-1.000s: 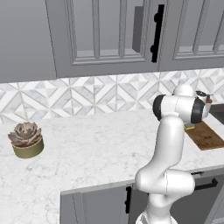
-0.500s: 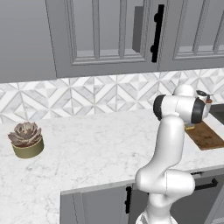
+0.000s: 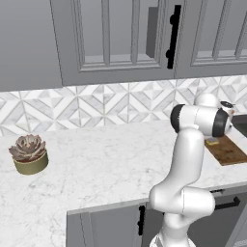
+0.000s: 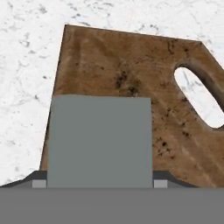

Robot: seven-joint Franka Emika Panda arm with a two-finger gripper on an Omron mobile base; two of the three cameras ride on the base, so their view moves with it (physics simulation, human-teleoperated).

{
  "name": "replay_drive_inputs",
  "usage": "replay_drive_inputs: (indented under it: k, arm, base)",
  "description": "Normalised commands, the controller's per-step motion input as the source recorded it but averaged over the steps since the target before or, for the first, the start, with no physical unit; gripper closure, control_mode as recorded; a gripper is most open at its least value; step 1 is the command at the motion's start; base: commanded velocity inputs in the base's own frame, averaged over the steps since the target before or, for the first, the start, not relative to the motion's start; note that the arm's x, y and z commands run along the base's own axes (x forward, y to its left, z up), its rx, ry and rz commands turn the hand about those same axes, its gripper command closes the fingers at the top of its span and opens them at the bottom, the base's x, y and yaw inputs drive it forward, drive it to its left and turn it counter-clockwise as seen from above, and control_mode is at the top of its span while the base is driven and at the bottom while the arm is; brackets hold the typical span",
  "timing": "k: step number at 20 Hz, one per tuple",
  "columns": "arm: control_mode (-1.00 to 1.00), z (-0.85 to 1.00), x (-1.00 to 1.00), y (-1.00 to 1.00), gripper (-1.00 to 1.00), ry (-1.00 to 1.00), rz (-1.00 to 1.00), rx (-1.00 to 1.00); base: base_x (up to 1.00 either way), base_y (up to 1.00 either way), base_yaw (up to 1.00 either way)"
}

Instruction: Pick up the sponge from the counter and clean the cutting board by briefly scrubbing or pressing down on the cutting board. Once finished, release the sponge.

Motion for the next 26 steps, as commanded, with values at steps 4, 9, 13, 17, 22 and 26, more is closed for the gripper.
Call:
replay_drive_inputs:
  k: [4,9,13,17,22,26]
  arm:
    - [-1.00,-0.02,-0.32,-0.09,1.00,0.00,0.00,0.00]
    - [-1.00,-0.02,-0.45,-0.02,1.00,0.00,0.00,0.00]
    - [-1.00,-0.04,-0.52,-0.01,1.00,0.00,0.00,0.00]
    - [-1.00,-0.07,-0.58,0.00,1.00,0.00,0.00,0.00]
    - [-1.00,-0.06,-0.54,0.00,1.00,0.00,0.00,0.00]
    - [-1.00,-0.02,-0.52,0.00,1.00,0.00,0.00,0.00]
  base:
    - [0.00,0.00,0.00]
    - [0.00,0.00,0.00]
    - [0.00,0.00,0.00]
    - [0.00,0.00,0.00]
    - [0.00,0.00,0.00]
    - [0.00,0.00,0.00]
